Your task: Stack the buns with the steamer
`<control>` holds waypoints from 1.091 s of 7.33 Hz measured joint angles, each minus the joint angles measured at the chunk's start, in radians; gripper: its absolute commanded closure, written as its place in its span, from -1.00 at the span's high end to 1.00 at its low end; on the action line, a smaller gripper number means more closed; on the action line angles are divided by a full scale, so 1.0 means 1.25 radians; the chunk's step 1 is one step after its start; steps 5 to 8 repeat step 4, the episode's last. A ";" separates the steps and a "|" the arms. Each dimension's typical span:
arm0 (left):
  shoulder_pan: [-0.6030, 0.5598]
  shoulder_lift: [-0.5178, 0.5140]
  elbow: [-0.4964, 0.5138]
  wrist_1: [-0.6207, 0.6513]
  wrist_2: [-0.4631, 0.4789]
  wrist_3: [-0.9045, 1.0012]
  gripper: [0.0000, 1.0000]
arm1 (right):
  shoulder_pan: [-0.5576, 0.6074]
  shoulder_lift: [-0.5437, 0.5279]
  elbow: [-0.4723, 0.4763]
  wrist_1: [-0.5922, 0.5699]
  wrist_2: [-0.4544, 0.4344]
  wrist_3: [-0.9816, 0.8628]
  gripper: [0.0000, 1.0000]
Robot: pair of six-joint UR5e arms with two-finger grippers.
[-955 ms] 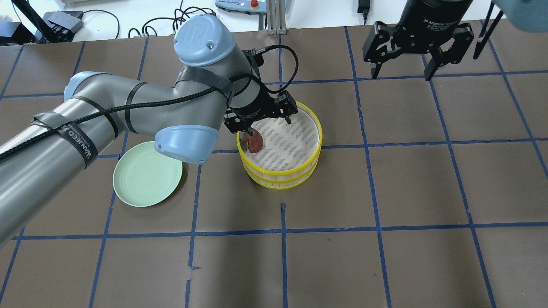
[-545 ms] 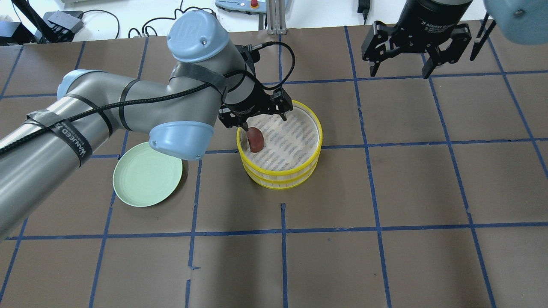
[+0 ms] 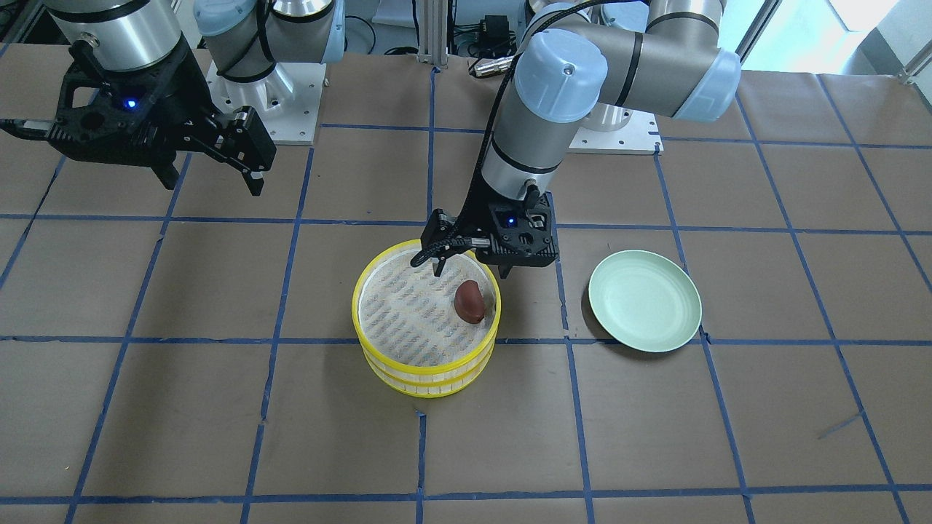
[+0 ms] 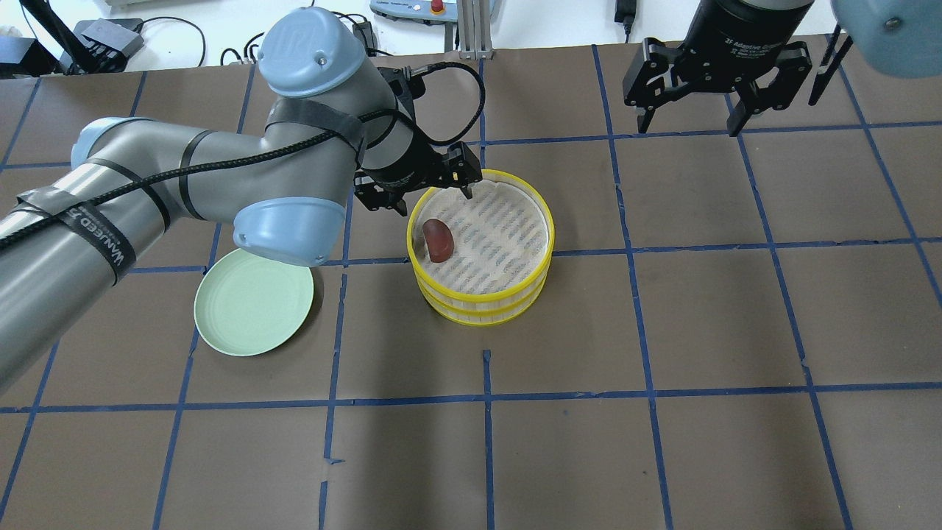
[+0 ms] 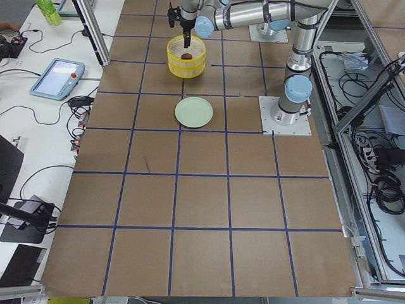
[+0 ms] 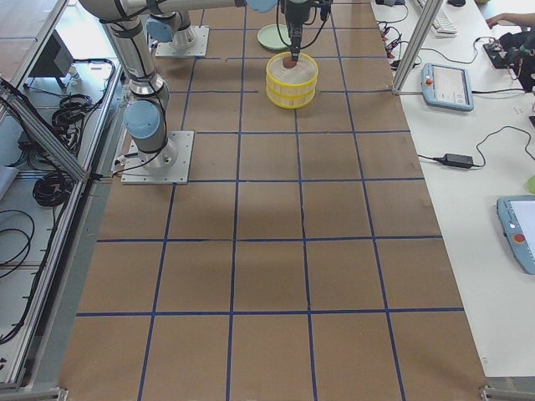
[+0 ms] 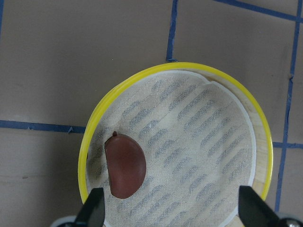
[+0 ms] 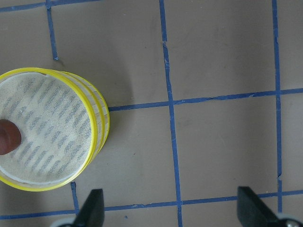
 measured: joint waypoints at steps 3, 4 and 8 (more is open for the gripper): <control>0.056 0.075 0.004 -0.098 0.046 0.197 1.00 | 0.000 0.000 0.000 0.004 -0.002 0.000 1.00; 0.074 0.094 0.006 -0.136 0.052 0.212 1.00 | 0.000 0.000 0.000 0.005 -0.002 0.000 1.00; 0.074 0.094 0.006 -0.136 0.052 0.212 1.00 | 0.000 0.000 0.000 0.005 -0.002 0.000 1.00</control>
